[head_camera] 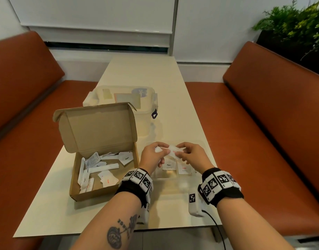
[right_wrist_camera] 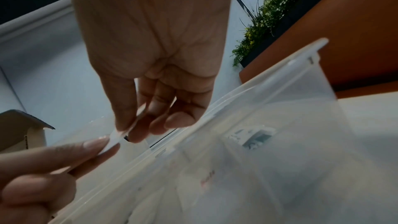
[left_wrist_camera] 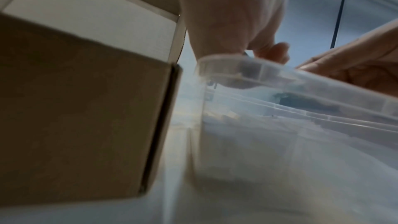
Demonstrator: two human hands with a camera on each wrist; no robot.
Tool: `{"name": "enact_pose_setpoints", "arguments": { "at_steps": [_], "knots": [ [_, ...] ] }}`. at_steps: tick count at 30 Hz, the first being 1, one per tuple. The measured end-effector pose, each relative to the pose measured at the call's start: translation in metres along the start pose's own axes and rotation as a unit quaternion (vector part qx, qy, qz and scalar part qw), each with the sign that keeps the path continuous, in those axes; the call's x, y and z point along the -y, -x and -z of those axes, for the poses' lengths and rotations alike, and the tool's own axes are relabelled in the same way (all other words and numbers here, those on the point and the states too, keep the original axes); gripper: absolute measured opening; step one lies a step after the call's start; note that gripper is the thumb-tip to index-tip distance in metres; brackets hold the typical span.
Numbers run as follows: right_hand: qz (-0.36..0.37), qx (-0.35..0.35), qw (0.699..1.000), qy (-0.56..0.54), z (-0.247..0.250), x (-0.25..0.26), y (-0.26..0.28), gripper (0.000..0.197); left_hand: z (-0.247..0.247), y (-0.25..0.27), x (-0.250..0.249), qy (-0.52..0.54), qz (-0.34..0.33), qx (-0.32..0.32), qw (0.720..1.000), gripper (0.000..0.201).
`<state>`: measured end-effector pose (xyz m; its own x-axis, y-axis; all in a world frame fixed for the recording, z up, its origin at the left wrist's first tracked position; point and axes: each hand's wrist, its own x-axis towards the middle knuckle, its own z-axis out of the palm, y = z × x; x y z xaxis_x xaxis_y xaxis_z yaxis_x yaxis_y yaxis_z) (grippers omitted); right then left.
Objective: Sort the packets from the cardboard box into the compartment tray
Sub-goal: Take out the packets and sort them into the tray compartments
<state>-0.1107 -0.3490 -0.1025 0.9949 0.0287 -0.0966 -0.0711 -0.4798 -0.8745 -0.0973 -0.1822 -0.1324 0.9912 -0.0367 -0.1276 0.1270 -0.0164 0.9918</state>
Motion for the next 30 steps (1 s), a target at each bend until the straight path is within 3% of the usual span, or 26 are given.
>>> {"name": "enact_pose_setpoints", "arguments": {
  "at_steps": [2,5,8,12,16,22,27,30],
  "knots": [
    [0.005,-0.025,1.000,-0.008,0.000,-0.001,0.001,0.007,-0.002,0.001,-0.003,0.006,-0.004,0.000,1.000,0.013],
    [-0.001,-0.076,0.991,-0.107,0.002,0.000,0.001,0.013,-0.007,0.003,-0.008,0.004,0.009,0.024,1.000,0.020],
    [-0.019,-0.063,0.985,-0.160,0.002,0.003,0.000,0.018,-0.012,0.004,-0.010,-0.012,0.006,0.050,0.999,0.015],
    [-0.033,-0.067,0.993,-0.094,0.005,0.002,-0.002,0.020,-0.012,0.001,-0.013,-0.039,0.004,0.028,0.999,0.005],
    [0.012,-0.029,0.999,-0.009,0.009,0.010,-0.003,0.039,-0.010,0.001,-0.014,-0.091,-0.009,0.047,0.995,0.010],
    [0.020,0.036,0.994,0.098,0.010,0.013,-0.006,0.027,-0.010,0.003,-0.011,-0.110,-0.014,0.054,0.992,0.006],
    [-0.004,0.051,0.992,0.116,0.018,0.005,-0.004,0.007,-0.008,0.005,-0.011,-0.047,0.027,0.032,0.998,0.007],
    [-0.017,0.059,0.985,0.161,0.025,0.001,-0.005,0.006,-0.005,0.002,-0.014,0.072,0.083,0.006,0.994,0.025]
  ]
}}
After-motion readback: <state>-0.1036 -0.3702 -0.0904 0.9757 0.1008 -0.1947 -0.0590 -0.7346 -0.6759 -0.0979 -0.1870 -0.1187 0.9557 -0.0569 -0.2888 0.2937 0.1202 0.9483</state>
